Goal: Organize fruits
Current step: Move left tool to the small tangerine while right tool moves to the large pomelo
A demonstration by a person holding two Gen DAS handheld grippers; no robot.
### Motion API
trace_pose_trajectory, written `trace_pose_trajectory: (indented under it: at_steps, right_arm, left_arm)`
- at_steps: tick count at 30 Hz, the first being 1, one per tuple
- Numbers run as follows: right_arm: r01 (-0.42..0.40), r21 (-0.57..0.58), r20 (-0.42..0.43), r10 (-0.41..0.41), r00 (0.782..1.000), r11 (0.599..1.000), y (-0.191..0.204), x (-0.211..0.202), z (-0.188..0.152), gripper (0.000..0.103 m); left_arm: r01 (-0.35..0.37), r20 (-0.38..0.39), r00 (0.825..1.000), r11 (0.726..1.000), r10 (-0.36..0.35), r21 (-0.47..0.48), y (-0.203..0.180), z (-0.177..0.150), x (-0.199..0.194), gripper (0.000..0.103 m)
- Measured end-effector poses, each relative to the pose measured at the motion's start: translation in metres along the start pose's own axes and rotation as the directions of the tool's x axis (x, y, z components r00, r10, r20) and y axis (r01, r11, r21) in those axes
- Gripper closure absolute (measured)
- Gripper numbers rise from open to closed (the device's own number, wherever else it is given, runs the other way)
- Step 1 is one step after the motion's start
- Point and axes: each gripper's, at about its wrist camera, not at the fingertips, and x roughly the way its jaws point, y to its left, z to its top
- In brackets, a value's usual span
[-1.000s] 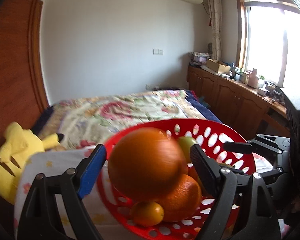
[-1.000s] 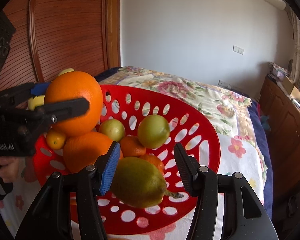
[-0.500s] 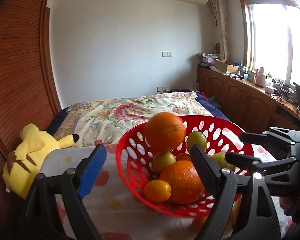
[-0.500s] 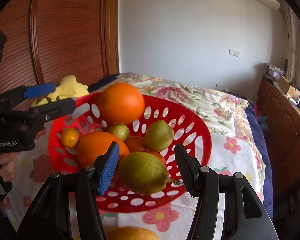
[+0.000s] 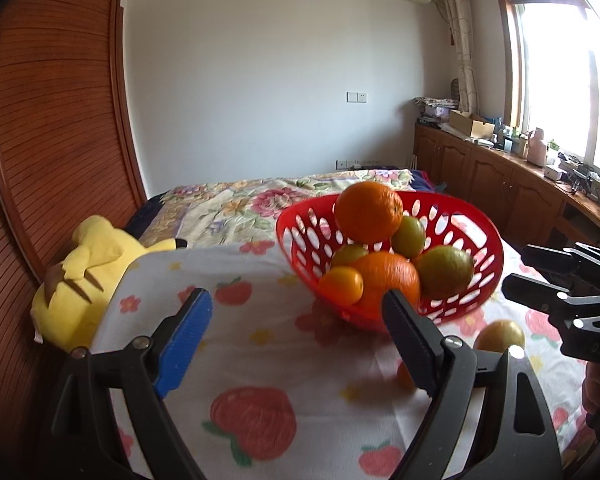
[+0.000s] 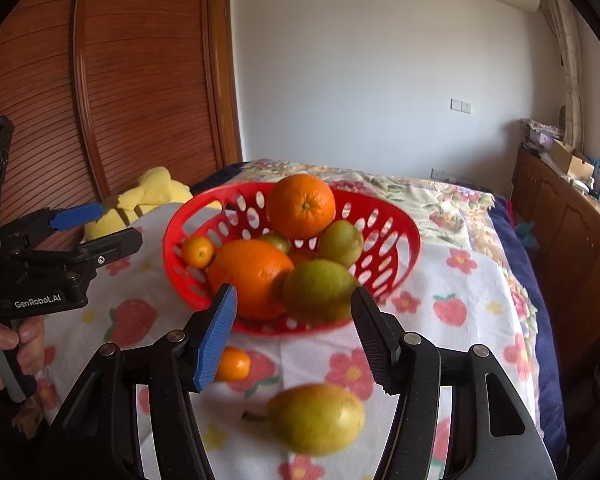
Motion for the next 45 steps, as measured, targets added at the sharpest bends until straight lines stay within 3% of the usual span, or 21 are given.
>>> trace_pose_trajectory:
  at_steps: [11,19,24,45]
  right_arm:
    - [0.02,0.061,-0.072,-0.015,0.997,0.998,-0.014,-0.004,-0.042,0.039]
    - [0.035,0.092,-0.12,-0.024,0.993,0.995,-0.023,0.007,-0.059,0.035]
    - [0.021,0.102,-0.132,-0.008,0.991,0.995,-0.021,0.013,-0.064,0.031]
    - [-0.019,0.097,-0.174,0.036,0.984,0.995,-0.01,0.028,-0.068,0.03]
  left_arm:
    - [0.047,-0.049,0.998,0.999,-0.048,-0.022,-0.015,-0.027,-0.001,0.016]
    - [0.069,-0.066,0.995,0.998,-0.068,0.012,-0.033,-0.033,0.006,0.016]
    - [0.082,-0.082,0.993,0.996,-0.08,0.019,-0.041,-0.036,0.013,0.016]
    - [0.09,-0.122,0.989,0.996,-0.087,0.021,-0.055,-0.049,0.033,0.016]
